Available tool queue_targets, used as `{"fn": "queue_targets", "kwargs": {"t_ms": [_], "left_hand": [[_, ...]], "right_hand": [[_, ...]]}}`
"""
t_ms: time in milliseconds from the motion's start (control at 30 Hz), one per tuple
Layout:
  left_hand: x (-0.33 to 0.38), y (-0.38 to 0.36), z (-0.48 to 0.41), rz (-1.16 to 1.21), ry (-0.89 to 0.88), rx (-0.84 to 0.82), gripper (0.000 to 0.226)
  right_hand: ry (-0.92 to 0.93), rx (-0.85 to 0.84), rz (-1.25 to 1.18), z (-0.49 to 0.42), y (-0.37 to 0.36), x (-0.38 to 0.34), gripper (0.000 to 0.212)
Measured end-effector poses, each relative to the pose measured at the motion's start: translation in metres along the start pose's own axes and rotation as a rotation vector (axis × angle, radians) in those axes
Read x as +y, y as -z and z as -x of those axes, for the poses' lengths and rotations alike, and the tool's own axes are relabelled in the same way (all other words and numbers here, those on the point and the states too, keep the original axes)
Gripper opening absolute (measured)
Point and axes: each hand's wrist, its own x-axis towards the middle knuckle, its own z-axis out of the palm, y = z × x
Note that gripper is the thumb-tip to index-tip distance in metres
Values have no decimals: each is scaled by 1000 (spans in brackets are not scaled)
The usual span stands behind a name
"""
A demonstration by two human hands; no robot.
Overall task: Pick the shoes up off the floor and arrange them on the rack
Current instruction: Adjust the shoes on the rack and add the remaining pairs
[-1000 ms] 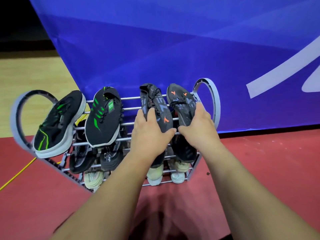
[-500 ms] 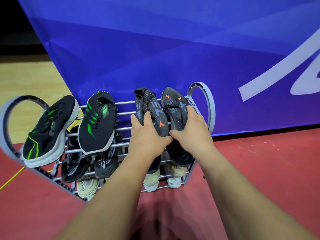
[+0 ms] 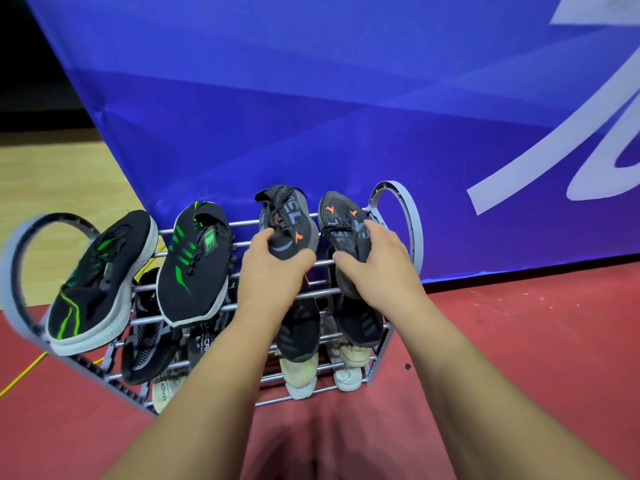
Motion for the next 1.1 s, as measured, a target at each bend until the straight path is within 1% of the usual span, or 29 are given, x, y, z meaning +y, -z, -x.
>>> {"fn": "queue_targets", "kwargs": {"t_ms": [67, 133, 167, 200, 267, 333, 367, 433, 467, 500, 600, 667, 767, 800, 867, 900, 933, 1000, 1033, 1067, 1100], "left_hand": [[4, 5, 0, 226, 70, 18, 67], [9, 11, 1, 353, 73, 9, 64], [11, 13, 1, 389, 60, 7, 62], [11, 15, 2, 426, 43, 7, 60], [14, 19, 2, 510, 31, -14, 58], [14, 22, 1, 587, 26, -52, 58], [15, 24, 1, 623, 11, -70, 56], [17, 28, 0, 691, -15, -105, 54], [17, 31, 0, 717, -20, -124, 54], [17, 33, -1, 742, -24, -146, 56], [15, 41, 0, 807, -31, -198, 57], [14, 45, -1, 872, -22, -224, 58], [16, 52, -1, 957, 25, -251, 73], [16, 54, -1, 959, 33, -263, 70], [15, 59, -1, 942, 40, -311, 54], [15, 61, -1, 937, 48, -336, 51], [14, 63, -1, 928, 54, -352, 57], [11, 66, -2, 905, 84, -389, 78], [10, 68, -2, 883, 99, -407, 82], [8, 70, -3, 856, 104, -424, 80], [6, 71, -4, 827, 100, -450, 73]], "right_hand": [[44, 57, -115, -3, 6, -11, 59], [41, 104, -309, -6, 11, -22, 34], [20, 115, -423, -7, 13, -26, 32], [-10, 112, -540, -8, 13, -29, 37], [-94, 84, -752, -11, 13, -34, 54], [-164, 34, -939, -12, 12, -37, 59], [-190, 7, -1024, -12, 14, -39, 55], [-260, -24, -1171, -12, 17, -42, 38], [-300, -32, -1239, -12, 19, -43, 36], [-338, -37, -1299, -14, 21, -43, 38], [-405, -82, -1407, -18, 24, -42, 49], [-425, -120, -1458, -19, 24, -41, 64], [-435, -164, -1511, -21, 24, -38, 77], [-437, -176, -1532, -23, 24, -37, 81], [-442, -188, -1570, -26, 25, -35, 87], [-443, -190, -1582, -27, 25, -34, 89], [-442, -191, -1590, -28, 25, -33, 90], [-433, -212, -1602, -29, 24, -31, 89], [-418, -236, -1615, -29, 24, -30, 85], [-401, -261, -1633, -29, 24, -29, 81], [-390, -276, -1652, -28, 24, -28, 78]]}}
